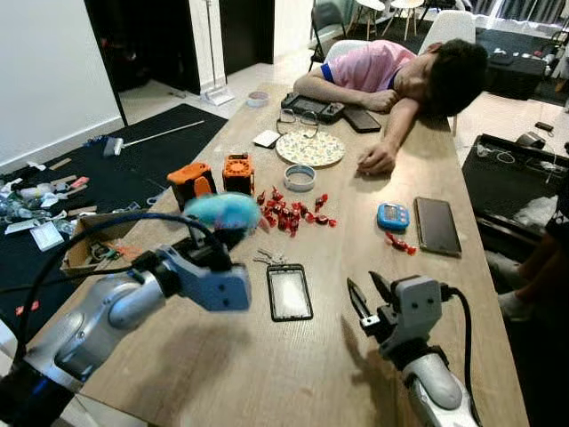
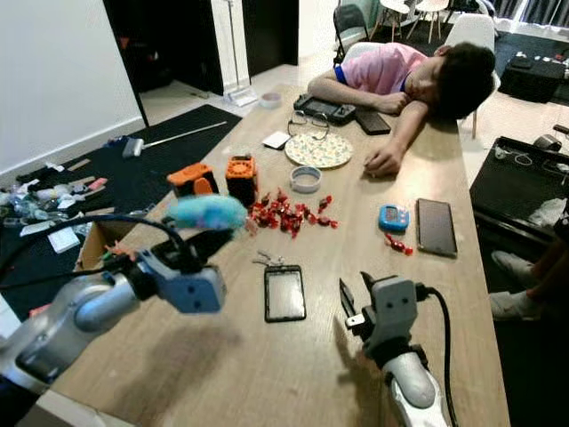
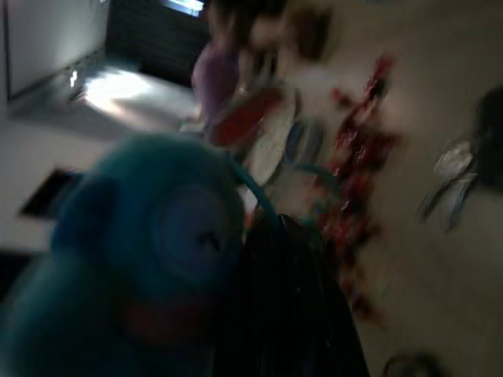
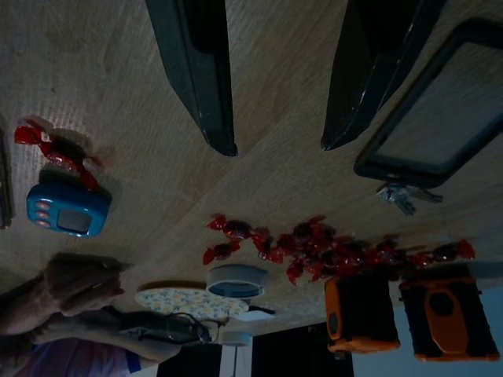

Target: Hang keys on a hook

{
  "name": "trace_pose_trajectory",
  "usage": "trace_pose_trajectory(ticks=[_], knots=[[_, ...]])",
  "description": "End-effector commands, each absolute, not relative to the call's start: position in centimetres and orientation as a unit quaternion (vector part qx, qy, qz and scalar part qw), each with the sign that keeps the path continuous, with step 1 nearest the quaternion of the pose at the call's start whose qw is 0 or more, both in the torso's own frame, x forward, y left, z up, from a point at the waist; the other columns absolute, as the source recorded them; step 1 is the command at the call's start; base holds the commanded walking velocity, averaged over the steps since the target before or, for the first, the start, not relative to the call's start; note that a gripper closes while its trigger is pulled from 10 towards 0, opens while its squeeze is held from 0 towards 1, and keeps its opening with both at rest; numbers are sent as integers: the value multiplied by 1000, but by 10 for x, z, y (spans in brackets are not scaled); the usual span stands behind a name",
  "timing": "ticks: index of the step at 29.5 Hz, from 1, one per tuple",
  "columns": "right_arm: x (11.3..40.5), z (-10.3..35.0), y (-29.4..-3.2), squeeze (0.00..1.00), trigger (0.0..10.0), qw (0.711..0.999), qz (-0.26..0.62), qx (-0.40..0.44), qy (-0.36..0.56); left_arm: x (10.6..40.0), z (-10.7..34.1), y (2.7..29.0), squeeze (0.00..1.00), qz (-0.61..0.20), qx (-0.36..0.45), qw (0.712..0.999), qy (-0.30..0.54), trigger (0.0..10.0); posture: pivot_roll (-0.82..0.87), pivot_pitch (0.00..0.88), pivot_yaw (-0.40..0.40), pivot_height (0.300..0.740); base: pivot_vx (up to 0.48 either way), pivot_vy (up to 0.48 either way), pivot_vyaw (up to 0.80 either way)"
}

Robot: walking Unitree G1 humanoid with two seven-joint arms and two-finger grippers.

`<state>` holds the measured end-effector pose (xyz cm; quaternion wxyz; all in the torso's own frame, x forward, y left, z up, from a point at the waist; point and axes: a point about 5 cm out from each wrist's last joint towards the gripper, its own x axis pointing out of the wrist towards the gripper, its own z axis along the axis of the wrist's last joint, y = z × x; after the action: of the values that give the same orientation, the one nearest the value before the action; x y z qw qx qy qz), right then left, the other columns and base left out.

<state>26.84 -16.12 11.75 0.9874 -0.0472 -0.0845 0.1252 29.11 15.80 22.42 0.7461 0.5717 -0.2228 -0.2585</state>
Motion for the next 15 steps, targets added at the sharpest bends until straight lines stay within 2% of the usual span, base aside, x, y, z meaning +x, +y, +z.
trace_pose_trajectory(ticks=[1, 3, 4, 5, 6, 7, 8, 9, 10, 12, 14, 15], knots=[[268, 114, -161, 0, 10000, 988, 126, -47, -79, 275, 204, 146, 0, -337, 564, 724, -211, 10000, 86, 111, 14, 740, 0, 0, 0], [270, 115, -161, 0, 10000, 987, 126, -49, -81, 294, 215, 161, 0, -256, 566, 756, -206, 10000, 84, 108, 14, 740, 0, 0, 0], [270, 115, -161, 0, 10000, 987, 126, -49, -81, 294, 215, 161, 0, -256, 566, 756, -206, 10000, 84, 108, 14, 740, 0, 0, 0], [270, 115, -164, 0, 10000, 988, 120, -48, -81, 304, 234, 167, 0, -164, 492, 825, -224, 10000, 94, 100, 8, 740, 0, 0, 0], [270, 115, -164, 0, 10000, 989, 119, -48, -80, 295, 228, 157, 0, -211, 486, 817, -228, 10000, 94, 100, 8, 740, 0, 0, 0], [270, 115, -164, 0, 10000, 989, 119, -48, -80, 295, 228, 157, 0, -211, 486, 817, -228, 10000, 94, 100, 8, 740, 0, 0, 0], [270, 114, -164, 0, 10000, 988, 120, -48, -79, 278, 207, 144, 0, -310, 518, 768, -213, 10000, 91, 103, 7, 740, 0, 0, 0], [270, 114, -163, 0, 10000, 988, 123, -48, -79, 270, 194, 142, 31, -348, 526, 752, -195, 10000, 91, 103, 7, 740, 0, 0, 0], [270, 113, -162, 0, 10000, 988, 126, -49, -79, 277, 196, 149, 39, -324, 517, 771, -183, 10000, 90, 100, 8, 740, 0, 0, 0], [271, 113, -162, 0, 10000, 987, 127, -49, -80, 294, 215, 159, 16, -243, 408, 863, -170, 10000, 99, 95, 8, 740, 0, 0, 0], [271, 113, -162, 0, 10000, 987, 127, -49, -80, 294, 215, 159, 16, -243, 408, 863, -170, 10000, 99, 95, 8, 740, 0, 0, 0], [271, 113, -162, 0, 10000, 988, 126, -48, -80, 295, 219, 159, 0, -235, 352, 892, -161, 10000, 99, 95, 8, 740, 0, 0, 0]])
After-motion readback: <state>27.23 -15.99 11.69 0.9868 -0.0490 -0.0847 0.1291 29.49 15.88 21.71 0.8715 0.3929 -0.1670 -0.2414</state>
